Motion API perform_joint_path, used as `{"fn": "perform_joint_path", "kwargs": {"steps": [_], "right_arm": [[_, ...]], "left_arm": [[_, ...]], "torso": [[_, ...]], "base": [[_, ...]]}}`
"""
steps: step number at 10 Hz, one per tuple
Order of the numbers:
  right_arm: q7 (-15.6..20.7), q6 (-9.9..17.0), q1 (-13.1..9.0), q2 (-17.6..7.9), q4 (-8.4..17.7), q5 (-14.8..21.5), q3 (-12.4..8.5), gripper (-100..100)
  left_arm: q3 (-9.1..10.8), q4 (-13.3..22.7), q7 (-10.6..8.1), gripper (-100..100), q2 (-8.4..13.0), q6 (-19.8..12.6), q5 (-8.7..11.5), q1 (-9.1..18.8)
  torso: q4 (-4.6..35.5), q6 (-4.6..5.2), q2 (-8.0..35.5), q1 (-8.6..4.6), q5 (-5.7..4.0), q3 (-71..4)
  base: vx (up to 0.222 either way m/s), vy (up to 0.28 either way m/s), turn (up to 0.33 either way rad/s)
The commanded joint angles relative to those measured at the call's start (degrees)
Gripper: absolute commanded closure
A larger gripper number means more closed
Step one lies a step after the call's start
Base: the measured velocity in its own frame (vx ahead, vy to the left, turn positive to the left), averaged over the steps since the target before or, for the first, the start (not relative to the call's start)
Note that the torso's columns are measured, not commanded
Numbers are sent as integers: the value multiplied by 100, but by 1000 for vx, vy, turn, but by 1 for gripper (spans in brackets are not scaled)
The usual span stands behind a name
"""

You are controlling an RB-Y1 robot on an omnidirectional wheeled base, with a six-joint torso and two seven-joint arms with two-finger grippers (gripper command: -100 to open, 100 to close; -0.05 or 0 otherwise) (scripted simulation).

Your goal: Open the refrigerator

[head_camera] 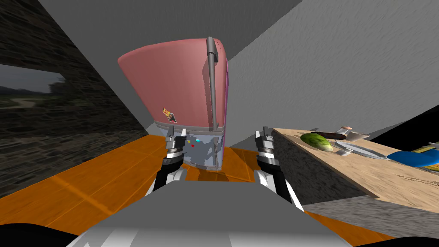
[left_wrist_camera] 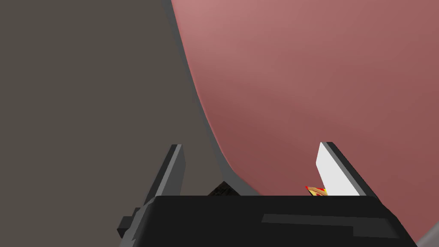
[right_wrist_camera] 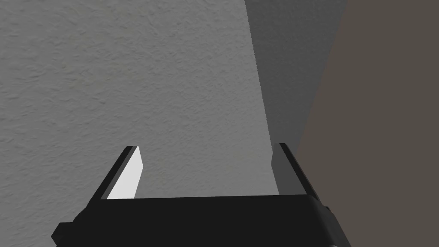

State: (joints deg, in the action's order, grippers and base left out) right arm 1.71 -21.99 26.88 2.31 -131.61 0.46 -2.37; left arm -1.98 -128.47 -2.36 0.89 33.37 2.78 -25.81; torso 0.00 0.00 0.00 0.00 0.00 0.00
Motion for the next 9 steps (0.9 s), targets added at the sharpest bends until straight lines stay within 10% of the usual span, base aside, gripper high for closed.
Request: {"fn": "perform_joint_path", "kwargs": {"steps": [1, 9], "right_arm": [[0, 0, 0, 0, 0, 0, 0, 0], [0, -1, 0, 0, -2, 0, 0, 0]], "left_arm": [[0, 0, 0, 0, 0, 0, 0, 0], [0, -2, 0, 0, 0, 1, 0, 0]], "torso": [[235, 0, 232, 0, 0, -467], [3537, 0, 3539, 0, 0, -7073]], "base": [[0, 0, 0], [0, 0, 0]]}}
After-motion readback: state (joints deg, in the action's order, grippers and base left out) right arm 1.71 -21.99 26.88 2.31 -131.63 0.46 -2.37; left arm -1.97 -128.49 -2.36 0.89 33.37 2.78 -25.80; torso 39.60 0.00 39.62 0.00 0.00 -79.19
